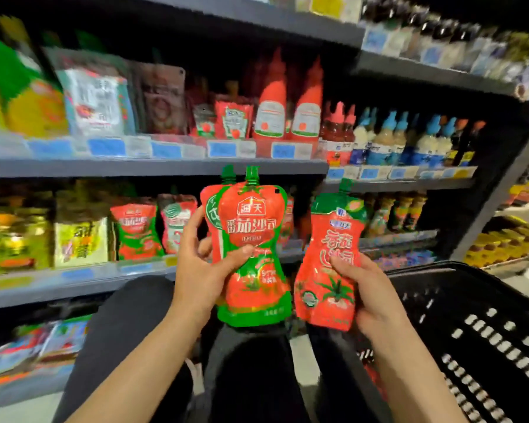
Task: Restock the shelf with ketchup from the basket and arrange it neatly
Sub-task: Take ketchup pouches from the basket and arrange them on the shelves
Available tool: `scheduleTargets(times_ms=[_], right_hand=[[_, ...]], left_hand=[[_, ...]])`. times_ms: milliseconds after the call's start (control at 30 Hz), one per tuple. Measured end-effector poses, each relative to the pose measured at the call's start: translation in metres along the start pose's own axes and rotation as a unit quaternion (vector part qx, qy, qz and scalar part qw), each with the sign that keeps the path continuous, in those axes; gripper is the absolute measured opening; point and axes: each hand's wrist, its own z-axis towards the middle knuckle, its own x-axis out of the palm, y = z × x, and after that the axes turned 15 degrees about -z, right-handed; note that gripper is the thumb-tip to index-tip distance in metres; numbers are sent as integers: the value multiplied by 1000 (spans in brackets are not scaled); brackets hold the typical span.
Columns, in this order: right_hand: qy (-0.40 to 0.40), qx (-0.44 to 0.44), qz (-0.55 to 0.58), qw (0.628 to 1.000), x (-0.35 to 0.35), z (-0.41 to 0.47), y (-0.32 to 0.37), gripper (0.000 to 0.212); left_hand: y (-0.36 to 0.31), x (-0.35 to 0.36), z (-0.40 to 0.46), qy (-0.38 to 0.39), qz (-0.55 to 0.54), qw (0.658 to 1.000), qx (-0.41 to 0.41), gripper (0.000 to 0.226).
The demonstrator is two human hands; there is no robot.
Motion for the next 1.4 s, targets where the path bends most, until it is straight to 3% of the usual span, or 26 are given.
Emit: scheduleTargets(times_ms=[133,233,333,467,567,800,900,1133,1233,1400], right_hand=[[53,28,32,998,42,6,-11,31],[72,57,21,996,68,16,-23,39],[60,81,28,994,96,30,-37,42],[40,80,17,996,128,49,-54,30],[23,77,28,996,138,61,-64,34],[-15,84,42,996,123,71,-91,65],[-46,87,25,995,119,66,-95,62],[-117,76,6,990,100,62,-84,23],[-145,52,25,988,93,71,-71,28],[-110,16,32,993,77,107,-48,39]], left_hand=[[-22,-45,-3,-75,19,997,10,88],[-34,-80,-5,-127,27,991,23,92],[-41,-111,-2,-175,31,983,44,84],[-47,-140,15,-212,63,974,50,80],[-49,-154,29,-211,92,972,34,85],[-36,-161,40,-201,77,976,-19,78],[-29,-156,40,-175,80,980,-39,81],[-24,-147,37,-111,113,987,-32,90],[-19,-141,39,-102,108,989,-24,83],[0,-127,52,-104,87,990,-25,82]])
